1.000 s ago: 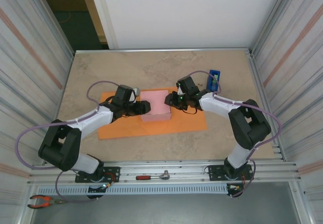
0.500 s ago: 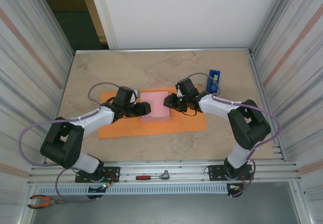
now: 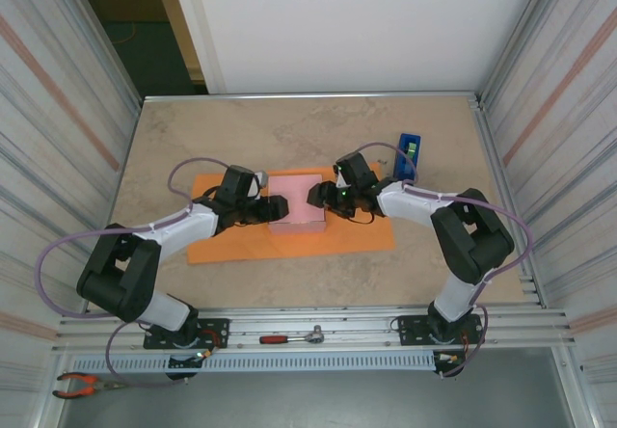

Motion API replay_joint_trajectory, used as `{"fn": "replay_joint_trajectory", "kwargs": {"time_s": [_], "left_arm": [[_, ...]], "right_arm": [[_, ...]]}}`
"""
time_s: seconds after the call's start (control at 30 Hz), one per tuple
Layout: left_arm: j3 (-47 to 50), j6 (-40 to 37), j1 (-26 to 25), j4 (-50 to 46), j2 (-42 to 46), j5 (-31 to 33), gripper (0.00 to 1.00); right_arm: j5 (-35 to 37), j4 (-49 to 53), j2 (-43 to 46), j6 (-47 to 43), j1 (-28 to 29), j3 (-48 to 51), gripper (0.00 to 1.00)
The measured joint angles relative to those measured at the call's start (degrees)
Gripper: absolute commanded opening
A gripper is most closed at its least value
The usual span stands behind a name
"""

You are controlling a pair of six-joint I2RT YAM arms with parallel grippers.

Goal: Wrap the gift box in paper

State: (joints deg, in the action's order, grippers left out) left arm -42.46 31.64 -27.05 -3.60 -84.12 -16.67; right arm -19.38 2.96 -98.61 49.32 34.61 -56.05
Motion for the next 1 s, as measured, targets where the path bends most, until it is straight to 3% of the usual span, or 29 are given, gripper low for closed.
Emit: {"fn": "replay_joint_trajectory", "kwargs": {"time_s": [0.1, 0.23, 0.6, 1.0], "left_arm": [[0.0, -0.2, 0.3, 0.0, 0.2, 0.0, 0.74], [0.1, -0.5, 1.9, -1.0, 3.3, 0.0, 0.81], [2.9, -0.7, 3.0, -2.7, 16.4, -0.9, 0.88], [6.0, 0.5, 1.9, -4.0, 19.0, -1.3, 0.92]], "right_arm": [[0.1, 0.2, 1.4, 0.0, -0.3, 1.7, 0.77], [0.7, 1.0, 7.8, 0.0, -2.4, 5.9, 0.78], [6.3, 11.9, 26.6, -0.1, -16.6, 19.7, 0.78], [8.9, 16.0, 27.1, -2.0, -19.3, 24.1, 0.74]]}}
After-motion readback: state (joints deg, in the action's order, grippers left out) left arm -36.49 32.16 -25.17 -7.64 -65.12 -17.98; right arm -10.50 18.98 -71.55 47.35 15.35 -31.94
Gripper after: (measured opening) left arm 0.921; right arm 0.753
